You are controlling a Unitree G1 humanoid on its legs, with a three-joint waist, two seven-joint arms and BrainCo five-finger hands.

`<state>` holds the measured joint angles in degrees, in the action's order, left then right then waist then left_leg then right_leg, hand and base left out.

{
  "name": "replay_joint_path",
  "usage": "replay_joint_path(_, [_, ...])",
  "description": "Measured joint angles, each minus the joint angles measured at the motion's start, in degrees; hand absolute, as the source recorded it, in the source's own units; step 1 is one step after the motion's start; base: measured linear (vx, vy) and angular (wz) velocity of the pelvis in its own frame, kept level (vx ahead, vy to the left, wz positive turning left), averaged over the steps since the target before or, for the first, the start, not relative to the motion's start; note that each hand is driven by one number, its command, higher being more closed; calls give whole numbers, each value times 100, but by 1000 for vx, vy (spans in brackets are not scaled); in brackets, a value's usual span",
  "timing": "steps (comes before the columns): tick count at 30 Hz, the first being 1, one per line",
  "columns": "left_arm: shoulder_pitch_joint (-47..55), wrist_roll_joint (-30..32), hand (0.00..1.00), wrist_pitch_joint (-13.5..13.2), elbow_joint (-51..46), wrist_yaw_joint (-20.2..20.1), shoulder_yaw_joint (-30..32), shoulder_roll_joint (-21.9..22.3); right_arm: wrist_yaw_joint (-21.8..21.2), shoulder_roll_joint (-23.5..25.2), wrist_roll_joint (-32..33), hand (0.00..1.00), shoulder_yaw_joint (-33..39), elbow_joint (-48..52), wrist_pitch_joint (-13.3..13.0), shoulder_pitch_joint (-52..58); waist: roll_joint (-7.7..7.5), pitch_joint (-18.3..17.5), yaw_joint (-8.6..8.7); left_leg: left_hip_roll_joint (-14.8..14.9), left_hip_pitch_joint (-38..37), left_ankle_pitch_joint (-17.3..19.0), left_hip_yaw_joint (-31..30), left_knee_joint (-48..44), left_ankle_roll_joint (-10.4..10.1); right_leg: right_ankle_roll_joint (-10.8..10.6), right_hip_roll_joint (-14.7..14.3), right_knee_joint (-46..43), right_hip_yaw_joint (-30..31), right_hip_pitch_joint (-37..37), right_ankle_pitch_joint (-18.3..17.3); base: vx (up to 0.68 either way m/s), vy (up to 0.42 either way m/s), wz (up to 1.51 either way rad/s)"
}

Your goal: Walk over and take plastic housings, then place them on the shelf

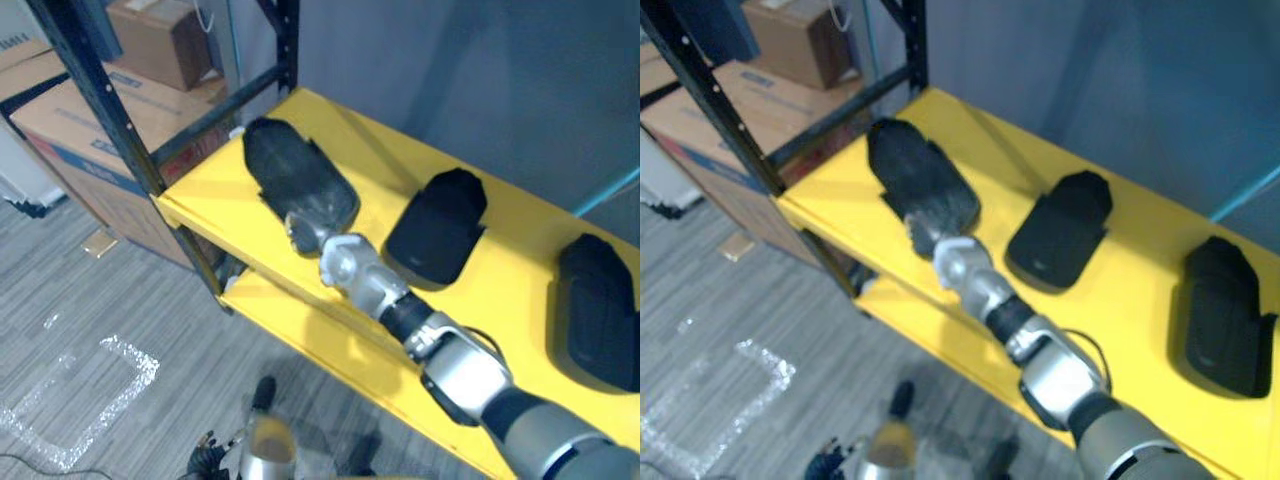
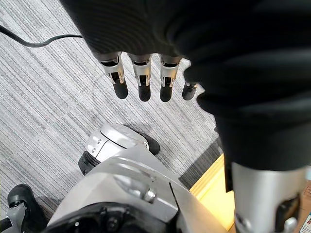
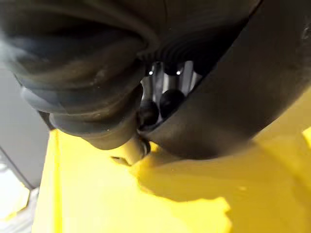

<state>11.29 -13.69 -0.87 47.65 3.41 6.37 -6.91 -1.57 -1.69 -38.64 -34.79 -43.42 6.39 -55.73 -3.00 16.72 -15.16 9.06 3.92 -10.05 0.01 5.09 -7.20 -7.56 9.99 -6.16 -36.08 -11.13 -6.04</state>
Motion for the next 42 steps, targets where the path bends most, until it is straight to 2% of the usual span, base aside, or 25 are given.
replay_joint_path(1, [-2, 0, 0, 0, -23, -6, -3, 2, 47, -17, 22, 0, 0, 0, -37, -18, 4, 9, 0, 1, 20, -4, -3, 0, 4, 4, 2, -16, 0, 32, -4, 0, 0, 0])
replay_joint_path(3, [-13, -9, 0, -2, -121, -15, -20, 1, 190, -85, 87, 0, -2, 0, -163, -127, 32, 120, 0, 2, 25, -22, -2, -2, -12, 5, 8, -42, 2, 48, -7, 0, 0, 0])
replay_joint_path(6, [-30, -167, 0, -7, -176, -62, -40, 7, 639, -124, 340, 0, 2, 4, -199, -189, 60, 252, -5, -3, 33, -35, -2, -2, -32, -16, 22, -78, 0, 68, -22, 0, 0, 0])
replay_joint_path(8, [-41, -215, 0, -9, -203, -118, -41, 6, 1085, -130, 661, 0, 116, 5, -91, -187, 65, 280, -6, -6, 86, -37, -16, -3, -33, -36, 43, -145, -10, 131, -55, -6, -4, 2])
replay_joint_path(12, [-45, -225, 0, -21, -229, -133, -84, 9, 1483, -195, 907, 0, 344, 6, 36, -184, 105, 325, -5, -11, 93, -38, -13, -6, -34, -39, 50, -157, -11, 141, -65, 0, 0, 0])
replay_joint_path(14, [-45, -225, 0, -27, -267, -134, -100, 14, 1729, -234, 1431, 0, 457, 35, 12, -183, 124, 352, -3, -13, 87, -39, 0, -8, -35, -46, 75, -221, -1, 167, -89, 0, 0, 0])
replay_joint_path(17, [-44, -224, 0, -28, -274, -132, -110, 17, 1792, -236, 2268, 0, 579, 117, -15, -181, 125, 352, -3, -17, 51, -39, 27, -10, -36, -38, 86, -230, 19, 158, -95, -6, -5, -2])
replay_joint_path(20, [-44, -220, 0, -28, -275, -133, -118, 17, 1779, -208, 2842, 0, 703, 155, -117, -158, 125, 352, 0, -18, 2, -39, 44, -8, -35, -36, 91, -230, 33, 120, -97, -16, -5, -2])
replay_joint_path(21, [-44, -218, 0, -28, -276, -134, -117, 17, 1734, -187, 3268, 0, 732, 237, -271, -107, 126, 353, 9, -9, -1, -39, 47, -8, -35, -35, 83, -230, 40, 120, -98, -40, -10, -2])
replay_joint_path(23, [-43, -216, 0, -28, -276, -134, -115, 17, 1593, -142, 3598, 0, 761, 279, -417, -67, 126, 352, 12, -3, -14, -38, 60, -7, -34, -35, 81, -232, 58, 119, -97, -36, -8, -4])
replay_joint_path(26, [-36, -206, 0, -30, -275, -144, -108, 18, 1027, -85, 4116, 0, 768, 568, -797, 1, 125, 352, 13, 12, -80, -35, 122, -8, -35, -38, 78, -232, 128, 96, -94, -19, -7, -10])
replay_joint_path(29, [-31, -147, 0, -28, -275, -155, -92, 17, 500, -18, 4127, 0, 763, 1089, -1118, 53, 125, 352, 40, 28, -187, -33, 222, -7, -35, -50, 78, -213, 200, 34, -85, -15, -9, -11])
replay_joint_path(31, [-31, -138, 0, -30, -276, -192, -92, 16, 220, -19, 4111, 0, 759, 1279, -1228, 58, 118, 348, 47, 30, -245, -27, 229, -3, -31, -51, 72, -199, 198, -32, -85, -22, -7, 0])
replay_joint_path(36, [-6, -92, 0, -22, -273, -195, -89, 11, -588, -61, 3468, 0, 581, 1559, -1256, 59, 74, 319, 76, 59, -285, 0, 263, -1, 10, -42, 6, -30, 238, -103, 1, -41, -7, -4])
replay_joint_path(37, [2, -83, 0, -19, -270, -195, -84, 1, -727, -93, 3119, 0, 526, 1580, -1246, 53, 35, 296, 75, 75, -281, -1, 304, -1, 9, -43, -26, 57, 277, -101, 69, -21, -2, -14])
replay_joint_path(39, [6, 54, 0, -19, -270, -193, -61, -21, -769, -190, 2746, 0, 475, 1580, -1237, 46, -13, 264, 75, 81, -281, -18, 337, -1, -18, -45, -48, 130, 306, -105, 120, -15, -1, -11])
replay_joint_path(42, [6, 298, 0, -16, -239, -192, -49, -116, -773, -542, 1820, 0, 465, 1577, -1236, -21, -134, 191, 107, 102, -270, -29, 352, -1, -33, -30, -90, 238, 321, -119, 195, -14, -3, -5])
